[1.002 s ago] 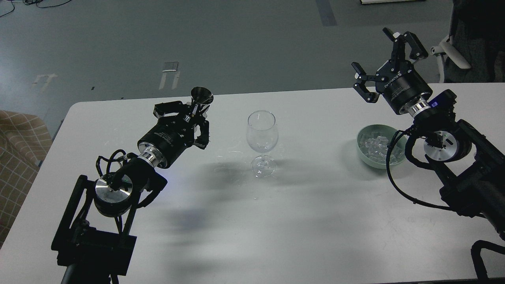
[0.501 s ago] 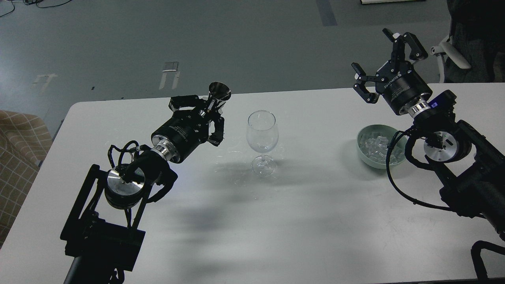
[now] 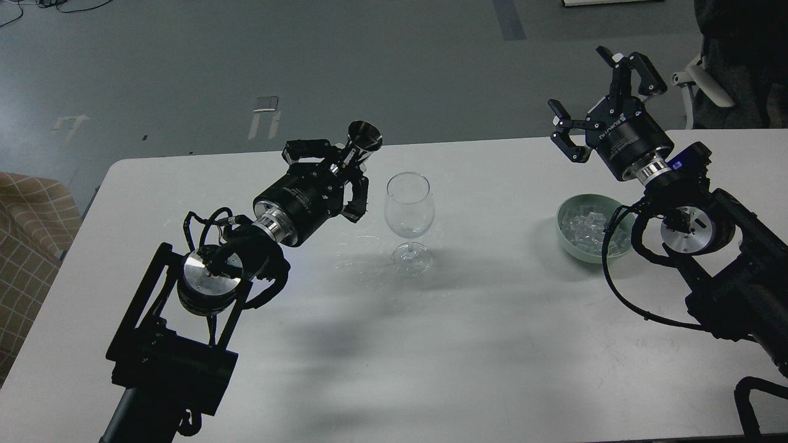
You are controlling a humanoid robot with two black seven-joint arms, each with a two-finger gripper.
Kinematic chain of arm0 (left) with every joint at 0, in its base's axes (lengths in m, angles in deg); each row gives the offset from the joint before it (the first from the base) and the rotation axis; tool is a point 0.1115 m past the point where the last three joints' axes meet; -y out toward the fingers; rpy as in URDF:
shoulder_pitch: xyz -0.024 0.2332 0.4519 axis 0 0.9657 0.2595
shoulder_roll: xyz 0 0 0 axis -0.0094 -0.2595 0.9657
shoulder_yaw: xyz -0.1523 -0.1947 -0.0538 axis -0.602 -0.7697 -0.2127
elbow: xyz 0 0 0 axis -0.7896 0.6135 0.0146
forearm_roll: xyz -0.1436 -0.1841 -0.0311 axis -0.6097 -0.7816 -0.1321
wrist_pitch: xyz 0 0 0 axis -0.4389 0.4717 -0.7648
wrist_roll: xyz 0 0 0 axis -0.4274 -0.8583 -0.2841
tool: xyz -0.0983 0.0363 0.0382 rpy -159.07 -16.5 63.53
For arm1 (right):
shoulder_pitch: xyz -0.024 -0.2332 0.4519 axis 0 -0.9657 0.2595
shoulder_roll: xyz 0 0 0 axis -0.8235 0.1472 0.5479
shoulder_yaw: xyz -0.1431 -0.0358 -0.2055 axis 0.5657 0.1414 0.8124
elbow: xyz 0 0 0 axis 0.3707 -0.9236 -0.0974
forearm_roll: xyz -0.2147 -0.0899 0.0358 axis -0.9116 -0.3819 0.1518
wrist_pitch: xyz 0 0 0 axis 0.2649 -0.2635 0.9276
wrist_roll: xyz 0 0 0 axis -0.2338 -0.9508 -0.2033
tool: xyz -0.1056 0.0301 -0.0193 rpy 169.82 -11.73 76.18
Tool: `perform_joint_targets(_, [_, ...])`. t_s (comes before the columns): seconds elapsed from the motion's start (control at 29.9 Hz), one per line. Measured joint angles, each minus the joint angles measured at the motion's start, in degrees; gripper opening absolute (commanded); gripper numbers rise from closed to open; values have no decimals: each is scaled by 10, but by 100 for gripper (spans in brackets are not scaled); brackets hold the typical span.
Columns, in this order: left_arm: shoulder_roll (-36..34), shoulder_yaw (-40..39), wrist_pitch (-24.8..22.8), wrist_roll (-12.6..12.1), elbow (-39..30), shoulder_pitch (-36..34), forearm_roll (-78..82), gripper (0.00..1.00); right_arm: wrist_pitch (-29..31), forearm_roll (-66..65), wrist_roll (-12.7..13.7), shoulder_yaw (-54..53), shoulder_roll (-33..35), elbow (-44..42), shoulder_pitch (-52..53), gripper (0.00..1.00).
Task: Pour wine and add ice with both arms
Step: 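Carry the jigger with the left gripper to beside the wine glass, then tilt the jigger over the wine glass rim with the left gripper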
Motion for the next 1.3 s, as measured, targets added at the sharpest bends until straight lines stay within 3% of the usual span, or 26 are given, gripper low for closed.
perform_joint_targets(1.3, [0, 65, 16, 1, 6, -32, 119, 0, 0, 0, 0, -1, -4, 0, -5, 100])
